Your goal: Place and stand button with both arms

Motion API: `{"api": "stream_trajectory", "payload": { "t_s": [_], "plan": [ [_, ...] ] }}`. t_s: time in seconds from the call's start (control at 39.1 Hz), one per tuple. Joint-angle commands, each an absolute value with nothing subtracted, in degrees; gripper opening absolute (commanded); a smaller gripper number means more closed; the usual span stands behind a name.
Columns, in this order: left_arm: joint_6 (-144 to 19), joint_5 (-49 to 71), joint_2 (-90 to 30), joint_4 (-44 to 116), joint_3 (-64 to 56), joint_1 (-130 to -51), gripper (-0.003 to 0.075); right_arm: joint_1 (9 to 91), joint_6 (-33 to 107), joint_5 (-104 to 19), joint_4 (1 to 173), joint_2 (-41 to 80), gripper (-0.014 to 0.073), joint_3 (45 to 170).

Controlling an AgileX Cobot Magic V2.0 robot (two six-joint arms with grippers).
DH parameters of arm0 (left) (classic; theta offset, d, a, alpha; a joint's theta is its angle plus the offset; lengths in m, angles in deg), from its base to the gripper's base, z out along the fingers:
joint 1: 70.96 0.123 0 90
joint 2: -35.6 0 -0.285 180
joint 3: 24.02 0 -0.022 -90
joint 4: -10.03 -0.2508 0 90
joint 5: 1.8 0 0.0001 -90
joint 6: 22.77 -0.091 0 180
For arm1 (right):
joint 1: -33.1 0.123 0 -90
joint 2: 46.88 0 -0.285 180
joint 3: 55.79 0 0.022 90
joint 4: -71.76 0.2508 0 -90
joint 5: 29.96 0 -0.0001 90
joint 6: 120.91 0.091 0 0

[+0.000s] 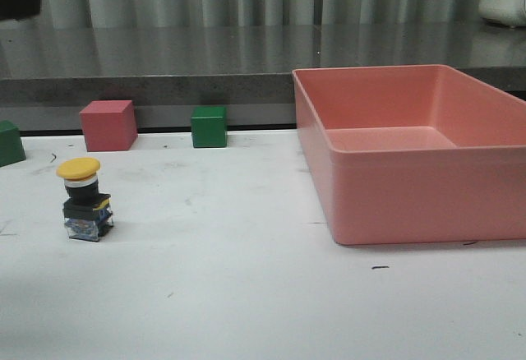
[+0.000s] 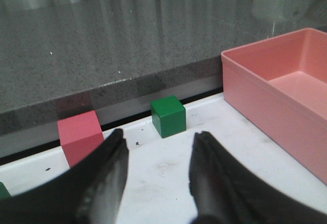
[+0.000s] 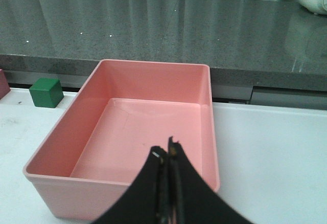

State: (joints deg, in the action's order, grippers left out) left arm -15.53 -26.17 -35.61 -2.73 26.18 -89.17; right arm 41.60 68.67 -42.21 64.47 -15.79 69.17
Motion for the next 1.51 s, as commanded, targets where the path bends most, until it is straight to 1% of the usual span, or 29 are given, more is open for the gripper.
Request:
{"api": "stream_trajectory", "payload": {
  "t_s": [0.0, 0.05, 0.1, 0.13, 0.31, 0.49, 0.74, 1.35, 1.41, 1.48],
  "plan": [
    [-11.8, -26.3, -29.1, -2.2, 24.5, -89.5, 0.0088, 41.4, 68.3, -37.2, 63.6, -15.7, -0.0062, 70.7],
    [-9.3, -23.6, -26.3, -2.2, 24.5, -89.5, 0.0029, 41.4, 68.3, -37.2, 63.6, -15.7, -0.0062, 70.7],
    [-9.2, -20.2, -23.1, -2.2, 24.5, -89.5, -0.0013, 41.4, 68.3, -37.2, 63.6, -15.7, -0.0062, 70.7],
    [-9.2, -18.5, -21.9, -2.2, 24.5, -89.5, -0.0020, 41.4, 68.3, -37.2, 63.6, -15.7, -0.0062, 70.7],
    [-9.2, -3.0, -11.7, -2.2, 24.5, -89.5, -0.0020, 41.4, 68.3, -37.2, 63.6, -15.7, -0.0062, 70.7],
    [-9.2, 4.2, -2.4, -2.2, 24.5, -89.5, -0.0020, 41.4, 68.3, -37.2, 63.6, -15.7, -0.0062, 70.7],
    [-9.2, 4.8, 5.4, -2.2, 24.5, -89.5, -0.0020, 41.4, 68.3, -37.2, 63.6, -15.7, -0.0062, 70.7],
    [-9.2, 4.7, 5.5, -1.9, 25.0, -89.5, -0.0020, 41.4, 68.3, -37.2, 63.6, -15.7, -0.0062, 70.7],
    [-10.5, 4.8, 6.0, -0.7, 25.8, -89.3, -0.0020, 41.4, 68.3, -37.2, 63.6, -15.7, -0.0062, 70.7],
    [-16.1, 4.8, 7.2, 5.3, 27.0, -88.4, -0.0020, 41.4, 68.3, -37.2, 63.6, -15.7, -0.0062, 70.7]
  ]
}}
